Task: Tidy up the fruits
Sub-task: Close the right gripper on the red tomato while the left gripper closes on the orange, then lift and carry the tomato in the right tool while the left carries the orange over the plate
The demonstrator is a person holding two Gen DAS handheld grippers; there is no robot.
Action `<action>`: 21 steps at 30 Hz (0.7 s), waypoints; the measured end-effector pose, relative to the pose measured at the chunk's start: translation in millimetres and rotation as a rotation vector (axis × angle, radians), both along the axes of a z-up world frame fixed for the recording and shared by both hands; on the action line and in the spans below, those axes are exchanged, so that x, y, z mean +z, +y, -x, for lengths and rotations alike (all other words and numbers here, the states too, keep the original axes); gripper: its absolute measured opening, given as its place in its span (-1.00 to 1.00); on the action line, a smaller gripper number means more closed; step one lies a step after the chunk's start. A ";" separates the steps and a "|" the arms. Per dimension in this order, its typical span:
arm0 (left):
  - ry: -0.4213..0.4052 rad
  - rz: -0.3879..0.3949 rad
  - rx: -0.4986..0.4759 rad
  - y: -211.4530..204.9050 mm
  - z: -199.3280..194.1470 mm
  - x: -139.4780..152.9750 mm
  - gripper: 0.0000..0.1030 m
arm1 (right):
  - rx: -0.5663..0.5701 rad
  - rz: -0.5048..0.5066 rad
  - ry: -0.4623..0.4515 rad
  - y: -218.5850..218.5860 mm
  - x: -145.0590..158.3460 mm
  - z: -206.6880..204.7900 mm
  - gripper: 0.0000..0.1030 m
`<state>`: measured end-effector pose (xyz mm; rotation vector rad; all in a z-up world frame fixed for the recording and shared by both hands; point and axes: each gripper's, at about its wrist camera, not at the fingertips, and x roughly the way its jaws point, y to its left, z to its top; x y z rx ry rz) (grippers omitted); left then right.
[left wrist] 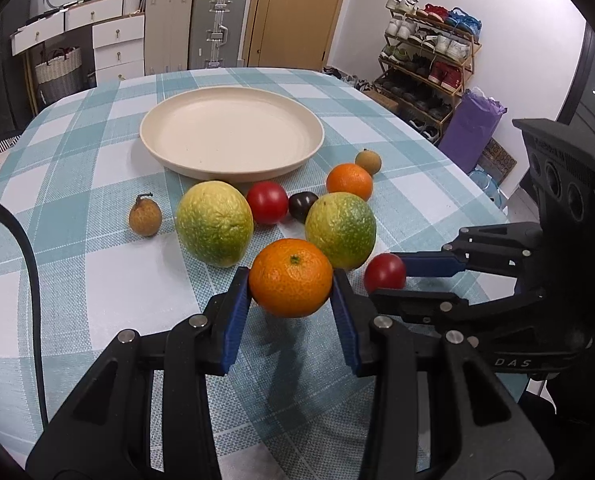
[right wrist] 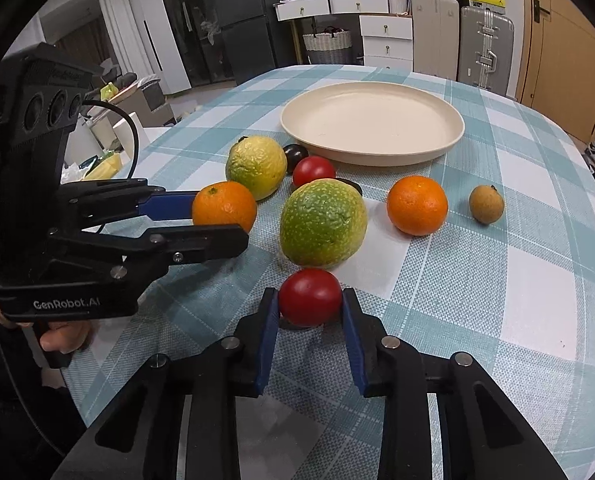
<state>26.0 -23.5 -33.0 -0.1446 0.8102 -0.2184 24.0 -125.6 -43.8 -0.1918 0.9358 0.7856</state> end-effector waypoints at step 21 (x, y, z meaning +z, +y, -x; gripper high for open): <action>-0.159 -0.015 0.093 31.9 -4.6 50.2 -0.28 | -0.097 -0.173 -0.117 -11.9 53.5 -24.3 -0.39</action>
